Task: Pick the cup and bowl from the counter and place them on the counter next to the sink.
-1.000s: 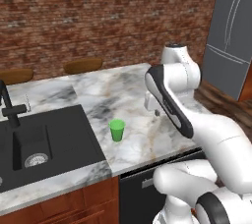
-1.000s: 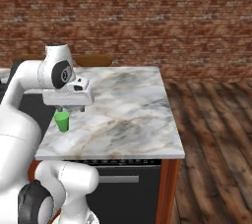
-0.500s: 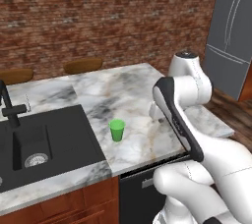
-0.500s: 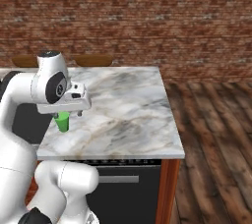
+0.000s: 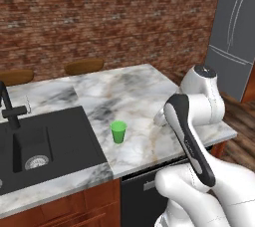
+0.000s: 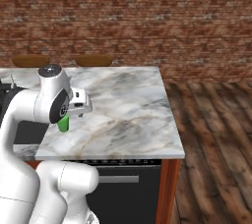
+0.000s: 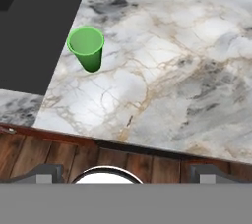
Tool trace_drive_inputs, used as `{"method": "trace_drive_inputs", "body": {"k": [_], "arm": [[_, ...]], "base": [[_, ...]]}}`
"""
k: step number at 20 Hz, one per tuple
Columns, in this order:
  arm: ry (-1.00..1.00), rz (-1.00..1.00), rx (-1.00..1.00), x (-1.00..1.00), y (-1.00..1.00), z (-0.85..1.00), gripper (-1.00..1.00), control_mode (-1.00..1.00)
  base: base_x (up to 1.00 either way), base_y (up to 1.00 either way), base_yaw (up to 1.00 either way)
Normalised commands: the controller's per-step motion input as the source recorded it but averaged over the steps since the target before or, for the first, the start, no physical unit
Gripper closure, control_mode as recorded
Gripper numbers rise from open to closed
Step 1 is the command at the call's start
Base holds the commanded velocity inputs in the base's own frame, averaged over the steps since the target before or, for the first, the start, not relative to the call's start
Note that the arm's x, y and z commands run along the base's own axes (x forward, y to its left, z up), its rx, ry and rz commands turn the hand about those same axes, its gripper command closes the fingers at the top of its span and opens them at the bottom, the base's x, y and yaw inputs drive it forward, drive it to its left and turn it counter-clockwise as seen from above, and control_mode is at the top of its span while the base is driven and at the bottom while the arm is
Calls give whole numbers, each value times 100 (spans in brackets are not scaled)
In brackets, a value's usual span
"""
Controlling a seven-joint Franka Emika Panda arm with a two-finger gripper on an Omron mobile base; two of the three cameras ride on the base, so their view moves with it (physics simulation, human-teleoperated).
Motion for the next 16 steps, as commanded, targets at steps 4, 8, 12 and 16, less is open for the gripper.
{"method": "trace_drive_inputs", "body": {"k": [4,8,12,16], "arm": [[0,0,0,0,0,0,-100,-100],[0,0,0,0,0,0,-100,-100],[0,0,0,0,0,0,-100,-100],[0,0,0,0,0,0,-100,100]], "base": [[0,0,0],[0,0,0],[0,0,0],[-10,0,-3]]}}
